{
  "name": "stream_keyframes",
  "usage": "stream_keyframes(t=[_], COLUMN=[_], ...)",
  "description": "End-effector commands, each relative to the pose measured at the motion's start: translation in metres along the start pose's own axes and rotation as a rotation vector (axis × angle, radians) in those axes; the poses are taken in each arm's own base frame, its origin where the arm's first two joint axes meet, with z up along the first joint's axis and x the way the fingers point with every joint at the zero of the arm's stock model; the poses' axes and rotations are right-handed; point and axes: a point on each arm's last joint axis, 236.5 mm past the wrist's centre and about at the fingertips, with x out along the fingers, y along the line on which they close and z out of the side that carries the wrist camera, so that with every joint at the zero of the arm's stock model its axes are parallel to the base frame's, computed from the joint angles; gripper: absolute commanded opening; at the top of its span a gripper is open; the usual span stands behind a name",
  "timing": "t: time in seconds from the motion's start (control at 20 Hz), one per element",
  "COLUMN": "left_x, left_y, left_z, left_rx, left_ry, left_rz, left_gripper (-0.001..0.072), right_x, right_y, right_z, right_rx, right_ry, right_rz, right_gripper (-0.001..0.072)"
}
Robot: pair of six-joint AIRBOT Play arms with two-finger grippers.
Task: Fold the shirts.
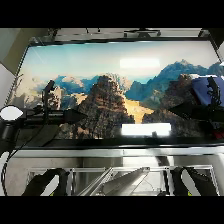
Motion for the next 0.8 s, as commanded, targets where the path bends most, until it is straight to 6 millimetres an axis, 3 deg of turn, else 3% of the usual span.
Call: stream_keyframes(t=[0.0,0.6,0.75], left_x=[-0.0001,-0.0001,-0.0002], left_y=[0.0002,0.0002,0.0020], left_z=[0.0000,0.0002,0.0087], left_rx=[0.000,0.000,-0.002], left_ry=[0.000,-0.001,-0.037], left_rz=[0.001,0.001,0.008], left_gripper=[-0.0001,-0.0001,-0.0001], right_x=[0.0002,0.0002,0.0002], right_y=[0.0001,0.0001,0.0001], right_z=[-0.0002,-0.0002,-0.0003], right_rx=[0.001,0.001,0.001], right_ry=[0.001,0.001,0.001], right_rz=[0.001,0.001,0.001], right_gripper=[0.0017,0.0016,0.0016])
